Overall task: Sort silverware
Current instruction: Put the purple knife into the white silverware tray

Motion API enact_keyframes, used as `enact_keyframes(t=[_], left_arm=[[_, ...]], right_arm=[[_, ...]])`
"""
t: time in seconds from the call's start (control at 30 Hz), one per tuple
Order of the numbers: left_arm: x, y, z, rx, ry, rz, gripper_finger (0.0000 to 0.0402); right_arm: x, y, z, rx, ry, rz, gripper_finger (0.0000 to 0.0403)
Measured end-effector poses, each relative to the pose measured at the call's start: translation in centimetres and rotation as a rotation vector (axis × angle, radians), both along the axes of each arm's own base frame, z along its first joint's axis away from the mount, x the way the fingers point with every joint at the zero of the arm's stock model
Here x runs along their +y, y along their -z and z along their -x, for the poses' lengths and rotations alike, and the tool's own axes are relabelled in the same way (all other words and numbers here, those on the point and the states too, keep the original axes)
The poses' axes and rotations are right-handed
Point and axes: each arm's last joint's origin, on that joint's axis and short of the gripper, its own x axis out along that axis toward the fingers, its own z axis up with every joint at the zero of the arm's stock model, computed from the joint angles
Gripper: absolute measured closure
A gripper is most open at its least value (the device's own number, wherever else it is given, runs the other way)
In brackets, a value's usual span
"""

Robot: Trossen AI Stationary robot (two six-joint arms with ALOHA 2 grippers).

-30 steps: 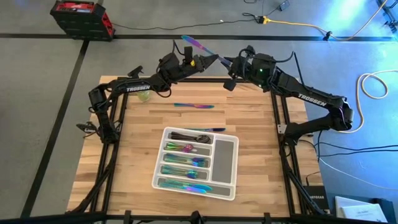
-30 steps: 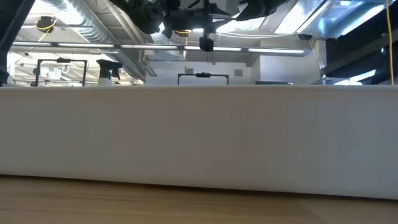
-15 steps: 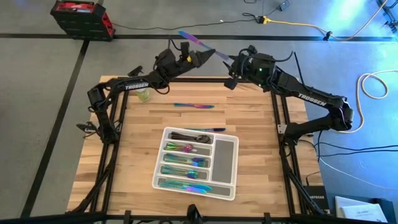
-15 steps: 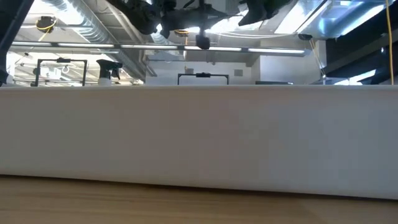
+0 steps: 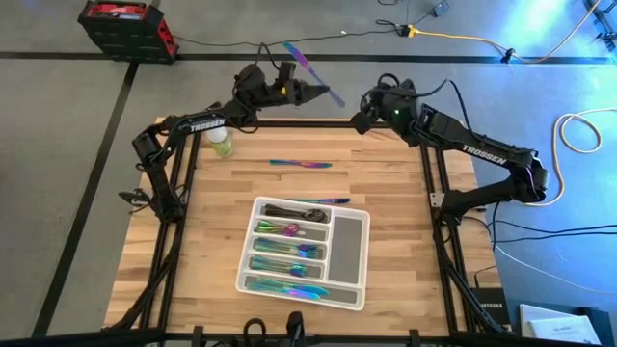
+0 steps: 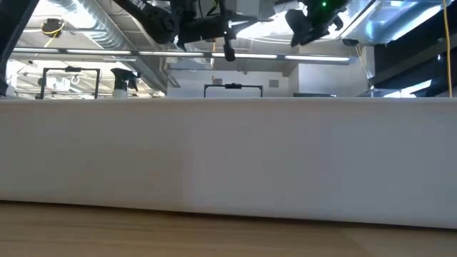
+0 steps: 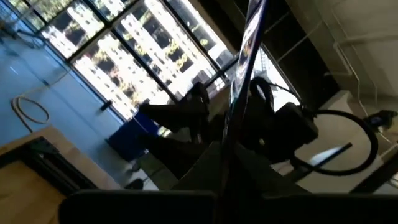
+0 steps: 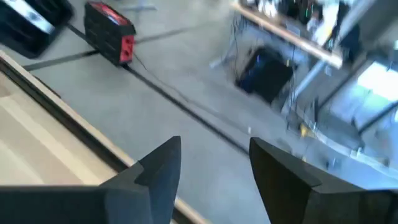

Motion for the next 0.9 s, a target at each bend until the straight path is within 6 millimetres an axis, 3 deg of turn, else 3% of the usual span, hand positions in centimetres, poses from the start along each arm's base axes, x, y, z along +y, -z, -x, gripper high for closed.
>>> enact_keyframes(t=[0.13,0.27,0.43,0.63,0.9], left_arm=[[0.1,0.6,0.3,0.083,0.133,-0.01,0.0402],[-0.8,0.5,0.3,0.141,0.252,0.025,0.0401],[-4.0,-0.3,1.0,0.29,0.292,-0.031,0.0401],[-7.8,-0.4,3.8,0.59,0.233,-0.064,0.0401],[-15.0,-3.8,8.1,0.729,0.181,-0.207,0.0401]], right_arm=[[0.2,1.1,0.4,0.039,0.03,-0.078,0.0229],[0.4,2.3,1.0,0.196,0.009,-0.115,0.0229],[0.9,3.3,1.8,0.357,-0.03,-0.182,0.0229],[1.2,3.6,1.8,0.382,-0.122,-0.24,0.0229],[1.5,3.8,1.7,0.381,-0.234,-0.301,0.0229]])
